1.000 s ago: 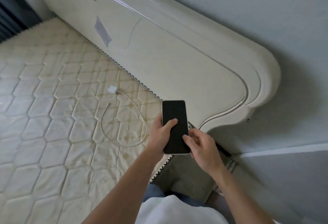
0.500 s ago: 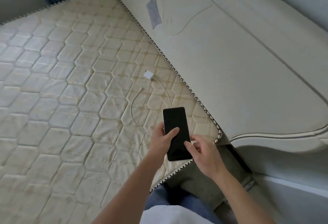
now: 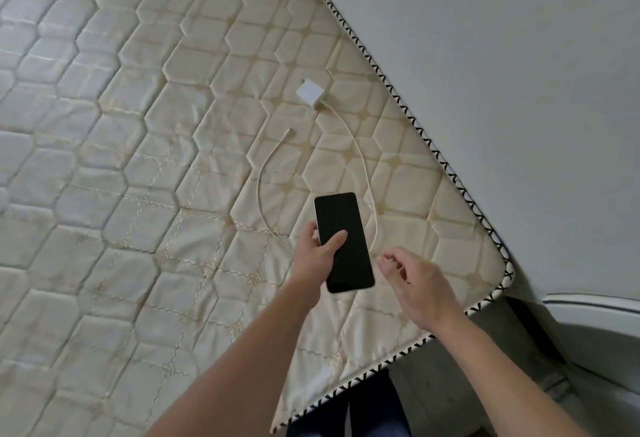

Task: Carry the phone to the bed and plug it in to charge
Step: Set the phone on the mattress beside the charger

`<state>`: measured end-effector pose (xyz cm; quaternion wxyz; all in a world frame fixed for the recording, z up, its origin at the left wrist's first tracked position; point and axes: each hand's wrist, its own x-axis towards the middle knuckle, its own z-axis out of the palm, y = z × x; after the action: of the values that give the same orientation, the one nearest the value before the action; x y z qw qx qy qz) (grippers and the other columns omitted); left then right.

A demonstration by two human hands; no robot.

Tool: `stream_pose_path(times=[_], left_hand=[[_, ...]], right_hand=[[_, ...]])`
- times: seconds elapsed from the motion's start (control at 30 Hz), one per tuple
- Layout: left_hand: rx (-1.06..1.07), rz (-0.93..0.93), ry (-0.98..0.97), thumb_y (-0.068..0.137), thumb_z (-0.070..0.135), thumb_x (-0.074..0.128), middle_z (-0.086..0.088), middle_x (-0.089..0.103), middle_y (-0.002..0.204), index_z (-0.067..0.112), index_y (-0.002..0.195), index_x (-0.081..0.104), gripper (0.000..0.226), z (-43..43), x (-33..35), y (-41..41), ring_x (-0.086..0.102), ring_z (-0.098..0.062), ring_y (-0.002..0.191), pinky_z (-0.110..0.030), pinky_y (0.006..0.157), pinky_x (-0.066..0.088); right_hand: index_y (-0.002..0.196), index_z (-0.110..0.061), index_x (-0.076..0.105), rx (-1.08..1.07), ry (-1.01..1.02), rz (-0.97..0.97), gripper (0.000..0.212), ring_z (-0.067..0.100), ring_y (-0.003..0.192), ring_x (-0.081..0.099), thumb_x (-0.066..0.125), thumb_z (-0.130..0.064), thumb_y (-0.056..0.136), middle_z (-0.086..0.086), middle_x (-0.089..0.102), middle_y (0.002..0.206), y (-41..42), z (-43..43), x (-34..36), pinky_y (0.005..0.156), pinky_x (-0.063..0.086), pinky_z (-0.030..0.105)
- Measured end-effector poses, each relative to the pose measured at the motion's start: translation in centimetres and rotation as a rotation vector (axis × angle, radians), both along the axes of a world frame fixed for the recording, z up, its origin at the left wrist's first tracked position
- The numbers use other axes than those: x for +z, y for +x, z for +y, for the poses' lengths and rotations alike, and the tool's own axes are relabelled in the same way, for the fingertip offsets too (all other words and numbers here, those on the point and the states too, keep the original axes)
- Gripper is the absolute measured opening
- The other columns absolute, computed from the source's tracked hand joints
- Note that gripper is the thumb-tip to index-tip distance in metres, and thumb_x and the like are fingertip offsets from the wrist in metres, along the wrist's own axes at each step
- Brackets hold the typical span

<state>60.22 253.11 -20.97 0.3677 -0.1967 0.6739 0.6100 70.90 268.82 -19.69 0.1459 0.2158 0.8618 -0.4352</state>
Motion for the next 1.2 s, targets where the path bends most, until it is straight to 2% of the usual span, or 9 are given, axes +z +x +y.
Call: stream_pose_path(times=[0.13, 0.3, 0.57, 0.67, 0.73, 0.87, 1.0, 1.13, 1.2], left_hand=[[-0.022, 0.031, -0.071, 0.089, 0.024, 0.073, -0.001, 0.077, 0.098, 0.024, 0.113, 0.057, 0.029, 0.7, -6.7, -2.5, 0.076, -0.014, 0.082, -0.033, 0.068, 0.062], [-0.048, 0.087, -0.166, 0.089, 0.025, 0.072, 0.004, 0.076, 0.092, 0.031, 0.101, 0.057, 0.02, 1.4, -12.1, -4.1, 0.074, -0.007, 0.076, -0.024, 0.059, 0.056], [-0.006, 0.096, -0.267, 0.086, 0.028, 0.076, 0.005, 0.074, 0.091, 0.024, 0.095, 0.057, 0.022, 2.7, -14.9, -5.4, 0.071, -0.004, 0.072, -0.019, 0.054, 0.049], [-0.214, 0.27, -0.544, 0.08, 0.046, 0.076, 0.009, 0.068, 0.084, 0.025, 0.087, 0.058, 0.028, 2.4, -14.8, -5.8, 0.063, -0.005, 0.073, -0.023, 0.055, 0.042], [-0.373, 0.384, -0.745, 0.078, 0.059, 0.072, 0.011, 0.062, 0.075, 0.025, 0.083, 0.058, 0.037, 2.1, -14.3, -5.9, 0.057, -0.004, 0.067, -0.024, 0.052, 0.038], [-0.528, 0.466, -0.887, 0.076, 0.071, 0.064, 0.011, 0.06, 0.072, 0.025, 0.082, 0.057, 0.046, 1.6, -13.3, -6.3, 0.055, -0.005, 0.064, -0.025, 0.049, 0.037], [-0.635, 0.531, -0.979, 0.081, 0.075, 0.051, 0.01, 0.066, 0.082, 0.025, 0.09, 0.063, 0.052, 0.1, -13.1, -7.7, 0.063, -0.015, 0.077, -0.035, 0.068, 0.055], [-0.698, 0.802, -0.909, 0.095, 0.055, 0.05, 0.004, 0.06, 0.126, 0.034, 0.137, 0.054, 0.047, -1.4, -13.3, -10.8, 0.051, -0.02, 0.112, -0.034, 0.088, 0.05], [-0.845, 0.821, -0.894, 0.095, 0.055, 0.05, 0.001, 0.035, 0.157, 0.039, 0.15, 0.036, 0.059, -1.7, -13.7, -13.0, 0.033, -0.023, 0.139, -0.038, 0.106, 0.042]], right_hand=[[0.116, -0.027, 0.062, 0.058, 0.117, -0.012, 0.038, 0.011, 0.106, 0.056, 0.041, -0.052, 0.097, -0.011, 0.062, 0.112, -0.5, 2.5, -7.2, 0.088, 0.047, 0.03], [0.14, -0.015, 0.051, 0.202, 0.36, -0.01, 0.051, 0.025, 0.132, 0.045, 0.049, -0.04, 0.096, 0.008, 0.053, 0.141, -0.5, 4.4, -13.0, 0.112, 0.037, 0.041], [0.156, -0.031, -0.008, 0.333, 0.609, -0.197, 0.074, 0.03, 0.153, -0.006, 0.021, -0.063, 0.095, 0.004, -0.008, 0.167, -1.1, 5.2, -16.9, 0.123, 0.012, 0.055], [0.153, -0.033, -0.019, 0.357, 0.631, -0.211, 0.076, 0.029, 0.152, -0.016, 0.006, -0.068, 0.091, 0.003, -0.018, 0.166, -0.8, 5.0, -17.3, 0.122, 0.0, 0.052], [0.153, -0.032, -0.019, 0.362, 0.63, -0.211, 0.076, 0.029, 0.152, -0.017, 0.005, -0.068, 0.091, 0.004, -0.018, 0.166, -0.6, 5.0, -17.3, 0.122, -0.001, 0.052], [0.155, -0.031, -0.013, 0.384, 0.641, -0.263, 0.075, 0.029, 0.153, -0.012, 0.003, -0.066, 0.091, 0.005, -0.012, 0.167, -1.0, 4.9, -16.4, 0.123, 0.007, 0.054], [0.156, -0.031, 0.018, 0.406, 0.638, -0.287, 0.085, 0.028, 0.151, 0.018, -0.011, -0.068, 0.086, 0.002, 0.022, 0.165, -2.8, 5.5, -14.6, 0.119, 0.024, 0.053], [0.149, -0.027, 0.04, 0.407, 0.68, -0.218, 0.084, 0.029, 0.143, 0.037, -0.004, -0.066, 0.09, 0.005, 0.046, 0.152, -7.8, 6.4, -12.7, 0.113, 0.035, 0.055], [0.151, -0.029, 0.034, 0.416, 0.719, -0.167, 0.078, 0.028, 0.145, 0.034, 0.004, -0.067, 0.09, 0.004, 0.043, 0.154, -11.4, 6.7, -12.2, 0.115, 0.031, 0.053]])
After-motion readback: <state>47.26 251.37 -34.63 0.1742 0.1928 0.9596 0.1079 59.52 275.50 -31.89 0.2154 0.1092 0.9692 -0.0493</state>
